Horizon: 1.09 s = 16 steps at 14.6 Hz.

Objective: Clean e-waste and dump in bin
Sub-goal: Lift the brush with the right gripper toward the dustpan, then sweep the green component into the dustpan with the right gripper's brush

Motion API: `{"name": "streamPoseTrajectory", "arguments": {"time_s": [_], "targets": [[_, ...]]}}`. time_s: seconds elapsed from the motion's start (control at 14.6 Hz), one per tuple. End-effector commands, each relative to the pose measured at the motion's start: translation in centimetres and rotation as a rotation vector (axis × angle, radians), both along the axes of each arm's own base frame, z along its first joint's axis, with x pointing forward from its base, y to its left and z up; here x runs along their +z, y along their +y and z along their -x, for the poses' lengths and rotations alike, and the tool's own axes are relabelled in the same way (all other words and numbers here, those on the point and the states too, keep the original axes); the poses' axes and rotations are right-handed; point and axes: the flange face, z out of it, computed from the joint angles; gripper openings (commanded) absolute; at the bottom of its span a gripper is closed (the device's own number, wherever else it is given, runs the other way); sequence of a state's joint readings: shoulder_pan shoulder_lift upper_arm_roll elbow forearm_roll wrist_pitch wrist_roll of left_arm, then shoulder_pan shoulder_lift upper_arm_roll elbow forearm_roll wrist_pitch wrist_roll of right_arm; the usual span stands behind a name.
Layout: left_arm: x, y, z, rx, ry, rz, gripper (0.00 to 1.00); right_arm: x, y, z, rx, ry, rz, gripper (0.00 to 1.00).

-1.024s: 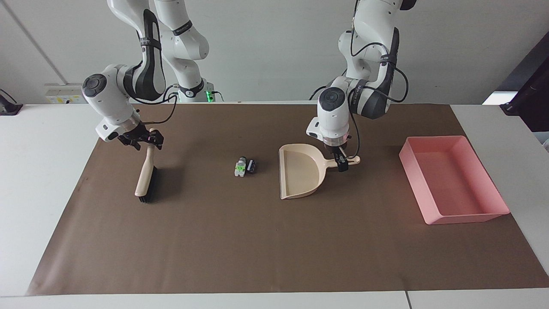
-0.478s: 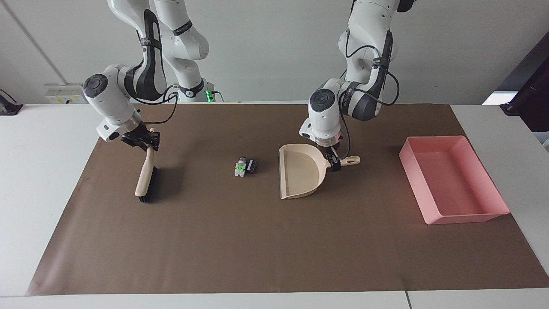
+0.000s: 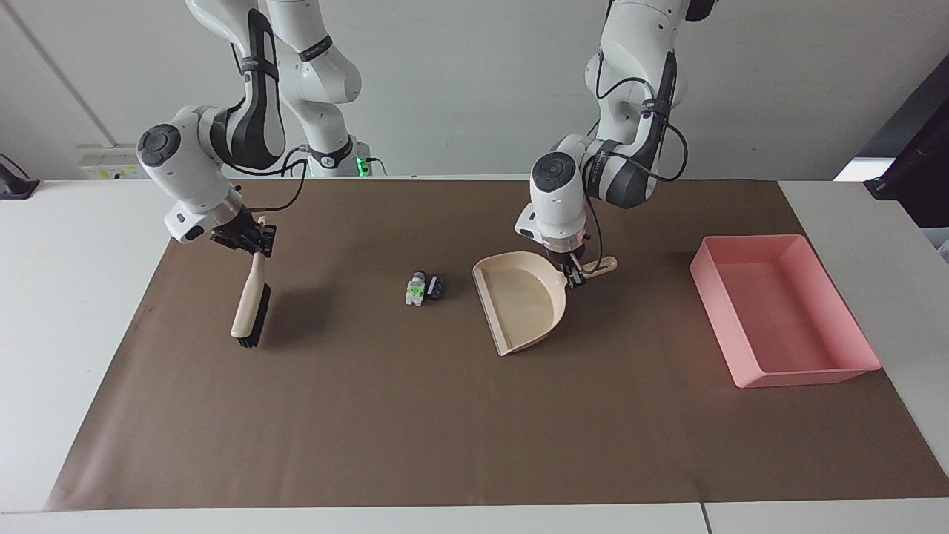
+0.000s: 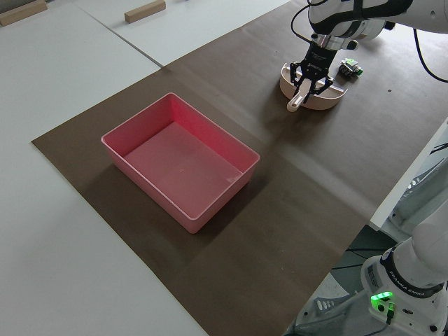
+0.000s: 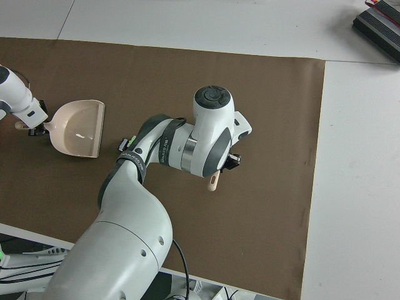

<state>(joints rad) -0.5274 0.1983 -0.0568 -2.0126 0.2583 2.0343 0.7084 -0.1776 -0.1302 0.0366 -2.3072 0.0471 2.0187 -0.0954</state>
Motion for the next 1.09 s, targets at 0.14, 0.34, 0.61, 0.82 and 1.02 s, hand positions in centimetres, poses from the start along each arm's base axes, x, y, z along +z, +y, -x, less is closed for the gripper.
{"name": "streamPoseTrajectory", "arguments": {"time_s": [0.14,0.34,0.61,0.82,1.02], "targets": [[3.5,-0.4,-0.3,-0.011,0.003,-0.102,0.0,5.3,8.3,-0.5,-0.004,0.011,0.046,0.0],[3.0,-2.5,-0.2,-0.062,-0.012,-0.126,0.0,4.3,14.5,2.2,0.036,0.057,0.073,0.0],[2.1,-6.1,-1.0,-0.122,0.023,-0.153,0.0,2.4,22.0,5.4,-0.01,0.051,0.123,0.0],[1.3,-8.3,-0.2,-0.161,0.027,-0.157,0.0,-0.6,27.0,7.8,-0.014,0.04,0.149,0.0],[1.3,-8.5,-0.3,-0.163,0.024,-0.155,0.0,-2.4,29.0,8.3,-0.009,0.044,0.164,0.0]]}}
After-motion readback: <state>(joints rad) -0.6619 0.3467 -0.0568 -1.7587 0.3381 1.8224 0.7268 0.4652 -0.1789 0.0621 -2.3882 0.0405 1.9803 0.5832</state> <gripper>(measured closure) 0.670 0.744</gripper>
